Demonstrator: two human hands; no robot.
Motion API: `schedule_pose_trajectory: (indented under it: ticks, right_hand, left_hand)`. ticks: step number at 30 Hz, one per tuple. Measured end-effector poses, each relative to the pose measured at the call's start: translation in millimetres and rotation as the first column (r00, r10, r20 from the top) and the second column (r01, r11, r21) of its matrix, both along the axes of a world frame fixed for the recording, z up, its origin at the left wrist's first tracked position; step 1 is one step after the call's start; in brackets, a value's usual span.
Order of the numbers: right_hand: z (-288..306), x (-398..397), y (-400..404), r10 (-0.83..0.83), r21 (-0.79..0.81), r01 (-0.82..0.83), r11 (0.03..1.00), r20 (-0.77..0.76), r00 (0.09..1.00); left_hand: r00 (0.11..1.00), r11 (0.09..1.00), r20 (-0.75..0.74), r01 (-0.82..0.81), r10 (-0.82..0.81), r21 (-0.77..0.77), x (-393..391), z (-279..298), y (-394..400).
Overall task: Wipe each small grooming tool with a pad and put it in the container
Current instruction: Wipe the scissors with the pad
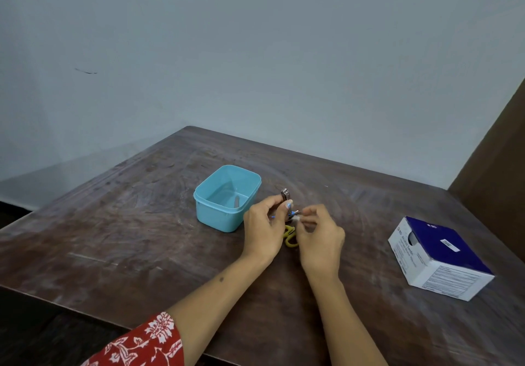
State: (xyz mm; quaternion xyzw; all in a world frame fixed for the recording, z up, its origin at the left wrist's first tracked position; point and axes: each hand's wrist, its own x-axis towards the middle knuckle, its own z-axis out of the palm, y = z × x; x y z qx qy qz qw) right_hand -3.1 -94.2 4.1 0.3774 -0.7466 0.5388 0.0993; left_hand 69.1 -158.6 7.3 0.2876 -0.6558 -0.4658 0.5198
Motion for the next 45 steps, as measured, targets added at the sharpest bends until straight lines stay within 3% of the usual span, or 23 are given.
schedule_pose_trajectory:
  ticks: [3, 10, 20, 32, 39, 45]
  right_hand:
    - [4.6, -6.2, 0.6, 0.021, -0.178, 0.007, 0.984, 0.156, 0.988]
    - [8.9, -6.6, -1.3, 0.319, -0.456, -0.113, 0.883, 0.403, 0.858]
    - [6.3, -10.8, -2.7, 0.376, -0.471, -0.16, 0.867, 0.408, 0.832]
    - [5.2, -10.2, -3.7, 0.506, -0.513, -0.272, 0.814, 0.397, 0.765]
    - [5.7, -11.5, -2.5, 0.374, -0.456, -0.167, 0.874, 0.414, 0.83]
    - [1.3, -9.2, -3.1, 0.285, -0.348, -0.136, 0.928, 0.426, 0.859]
  left_hand:
    - [0.998, 0.999, 0.026, 0.05, -0.05, 0.009, -1.3, 0.1, 1.6]
    - [0.994, 0.991, 0.03, 0.1, -0.103, 0.093, -0.9, 0.3, -0.3]
    - [0.985, 0.973, -0.102, 0.152, -0.136, 0.172, -1.1, 1.5, 0.7]
    - [0.977, 0.964, -0.095, 0.206, -0.192, 0.167, -3.0, -2.6, -2.7]
    - [0.974, 0.961, -0.063, 0.224, -0.217, 0.161, -3.5, -3.9, -2.8]
    - [0.962, 0.937, -0.143, 0.26, -0.231, 0.234, -2.1, -2.2, -2.0]
